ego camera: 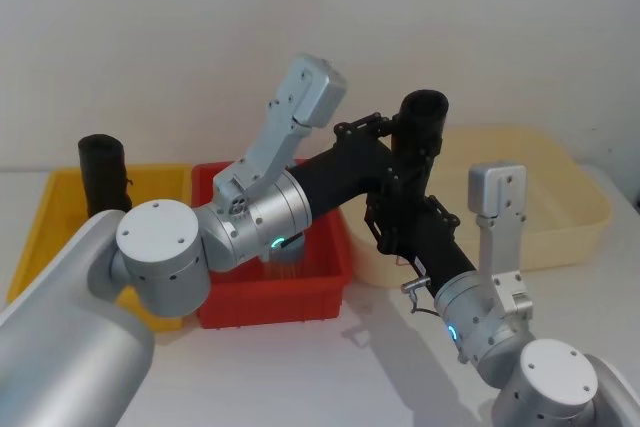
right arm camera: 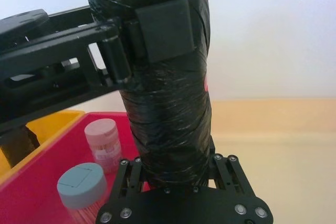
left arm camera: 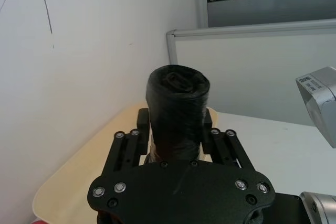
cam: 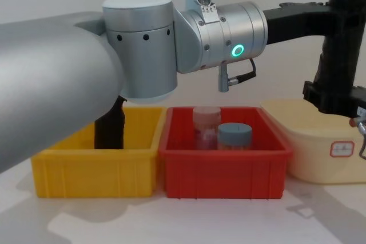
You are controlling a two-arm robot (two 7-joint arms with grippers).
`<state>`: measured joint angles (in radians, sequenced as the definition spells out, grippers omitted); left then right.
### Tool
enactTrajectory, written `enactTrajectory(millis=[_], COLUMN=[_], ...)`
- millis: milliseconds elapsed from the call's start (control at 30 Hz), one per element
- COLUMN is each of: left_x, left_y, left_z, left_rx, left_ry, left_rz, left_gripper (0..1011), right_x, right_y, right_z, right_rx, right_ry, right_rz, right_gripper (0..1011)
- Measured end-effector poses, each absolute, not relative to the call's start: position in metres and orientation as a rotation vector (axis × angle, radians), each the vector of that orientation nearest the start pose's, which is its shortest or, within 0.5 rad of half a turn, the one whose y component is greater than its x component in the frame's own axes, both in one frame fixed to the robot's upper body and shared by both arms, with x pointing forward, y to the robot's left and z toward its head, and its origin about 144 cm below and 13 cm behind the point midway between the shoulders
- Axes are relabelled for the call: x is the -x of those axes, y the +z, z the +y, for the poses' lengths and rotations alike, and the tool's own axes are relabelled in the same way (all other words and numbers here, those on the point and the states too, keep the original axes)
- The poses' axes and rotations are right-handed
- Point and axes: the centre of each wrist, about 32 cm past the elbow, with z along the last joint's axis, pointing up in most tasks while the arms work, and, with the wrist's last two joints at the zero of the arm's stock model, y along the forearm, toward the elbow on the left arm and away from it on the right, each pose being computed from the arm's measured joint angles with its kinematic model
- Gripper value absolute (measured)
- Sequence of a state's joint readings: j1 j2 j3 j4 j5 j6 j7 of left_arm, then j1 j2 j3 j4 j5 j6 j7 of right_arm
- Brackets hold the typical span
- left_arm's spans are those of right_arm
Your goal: Pick up the garbage bag with the one hand and transfer it to the other hand.
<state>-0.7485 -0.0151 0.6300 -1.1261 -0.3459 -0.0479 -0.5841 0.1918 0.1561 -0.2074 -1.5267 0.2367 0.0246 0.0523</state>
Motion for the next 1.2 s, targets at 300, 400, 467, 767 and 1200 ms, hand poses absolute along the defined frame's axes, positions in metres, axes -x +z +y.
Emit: enactTrajectory(millis=[300, 400, 467, 767, 1200], left_x=[-0.599, -0.599, -0.599, -0.599, -0.599], left_y=[1.286, 1.286, 1.286, 1.286, 1.286], left_z=[0.048, 0.048, 0.048, 0.048, 0.048], left_rx=[0.122, 0.122, 0.122, 0.122, 0.122], left_ry=[0.409, 0.409, 0.409, 0.409, 0.409], left_rz=[-0.214, -0.214, -0.214, -0.214, -0.214], left_gripper=[783, 874, 922, 1001, 1002], right_x=[-0.507, -0.508, -0.509, -0.527, -0.571], right_y=[1.19, 1.191, 1.191, 1.193, 1.205], right_z=[-0.211, -0.213, -0.214, -0.231, -0.274], right_rx=[-0.116, -0.123, -0.125, -0.118, -0.09], right_ry=[-1.305, -1.31, -1.315, -1.387, -1.557], right_rz=[-0.017, -0.009, -0.004, 0.033, 0.08], right_gripper=[550, 550, 550, 550, 550])
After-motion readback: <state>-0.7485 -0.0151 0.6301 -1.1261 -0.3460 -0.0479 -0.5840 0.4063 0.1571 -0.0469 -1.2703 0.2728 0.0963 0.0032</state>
